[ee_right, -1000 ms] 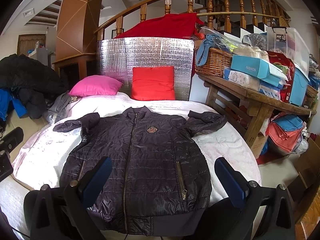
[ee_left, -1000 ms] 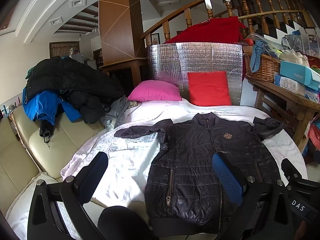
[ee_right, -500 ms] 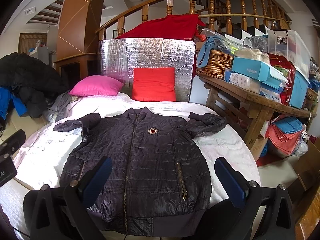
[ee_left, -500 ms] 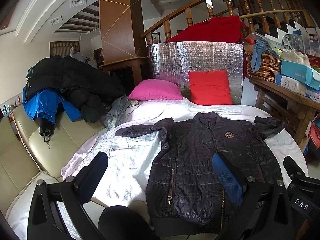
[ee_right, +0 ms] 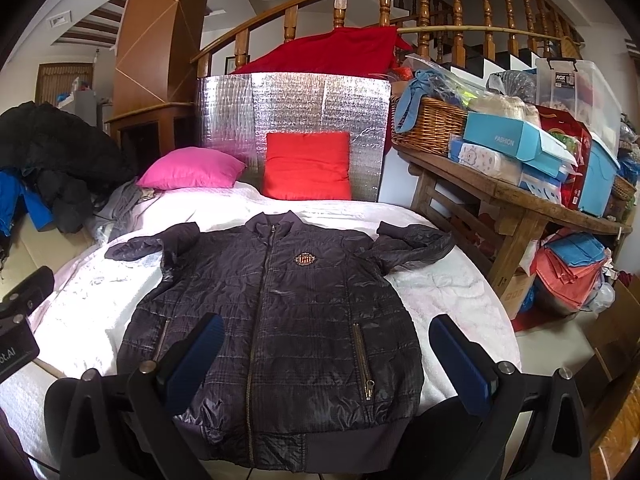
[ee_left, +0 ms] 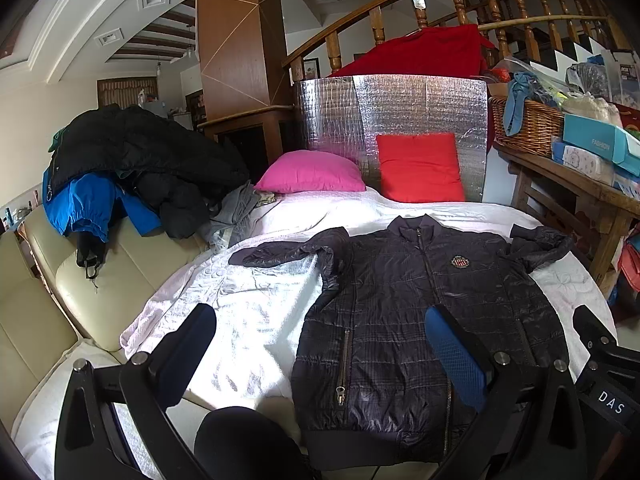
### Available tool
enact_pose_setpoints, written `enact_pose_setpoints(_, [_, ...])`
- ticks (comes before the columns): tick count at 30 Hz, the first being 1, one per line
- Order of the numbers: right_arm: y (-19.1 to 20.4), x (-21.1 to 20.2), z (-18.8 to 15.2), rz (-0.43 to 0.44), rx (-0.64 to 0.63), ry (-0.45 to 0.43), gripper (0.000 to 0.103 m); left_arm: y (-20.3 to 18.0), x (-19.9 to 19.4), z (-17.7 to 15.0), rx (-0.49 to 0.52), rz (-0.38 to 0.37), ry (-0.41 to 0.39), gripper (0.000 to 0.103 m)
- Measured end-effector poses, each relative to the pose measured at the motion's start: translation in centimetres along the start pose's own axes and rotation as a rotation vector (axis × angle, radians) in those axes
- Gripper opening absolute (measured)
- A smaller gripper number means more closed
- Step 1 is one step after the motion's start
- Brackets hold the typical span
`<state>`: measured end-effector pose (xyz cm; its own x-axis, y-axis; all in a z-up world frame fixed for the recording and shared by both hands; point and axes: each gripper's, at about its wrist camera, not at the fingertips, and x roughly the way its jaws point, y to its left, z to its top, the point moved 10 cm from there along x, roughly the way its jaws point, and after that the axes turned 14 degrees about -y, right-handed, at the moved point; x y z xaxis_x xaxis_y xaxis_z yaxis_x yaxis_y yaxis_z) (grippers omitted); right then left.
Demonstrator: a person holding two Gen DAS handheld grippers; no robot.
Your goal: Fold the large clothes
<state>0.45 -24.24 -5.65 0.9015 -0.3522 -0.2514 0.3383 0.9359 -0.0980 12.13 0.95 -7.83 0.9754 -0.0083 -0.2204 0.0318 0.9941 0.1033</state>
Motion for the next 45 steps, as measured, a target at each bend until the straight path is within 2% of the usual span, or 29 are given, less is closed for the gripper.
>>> enact_pose_setpoints(18, [-0.2,0.3,-0.2,-0.007,0.000,0.010,0.103,0.1,0.6,-0.6,0.000,-0.001,0.015,0.103])
enact_pose_setpoints(27, [-0.3,2.4,-0.5,-0.009,-0.011,0.035,0.103,1.0,3.3,-1.8,-0.025,0.001,0.065,0.103])
enact_pose_setpoints(30, [-1.0,4.4,0.7,0.008,0.017,0.021,0.103,3.5,6.3,-2.4,-0.098,0.019,0.114,0.103])
enact_pose_setpoints(35, [-3.1,9.4,3.8,0.044,0.136,-0.035,0.103,11.9,13.7,-4.0,-0.256,0.177,0.179,0.103])
enact_pose_setpoints(39, [-4.3,14.3,4.8,0.076,0.209,-0.083,0.103,16.7,20.0,-6.9,-0.413,0.237,0.280,0.103])
enact_pose_setpoints(41, [-4.6,16.8,4.6,0.083,0.220,-0.101,0.103,18.5,23.1,-8.3,-0.503,0.260,0.315,0.103])
enact_pose_setpoints(45, [-4.3,21.5,3.0,0.118,0.203,-0.104,0.103,18.8,27.8,-10.2,-0.670,0.259,0.366,0.103])
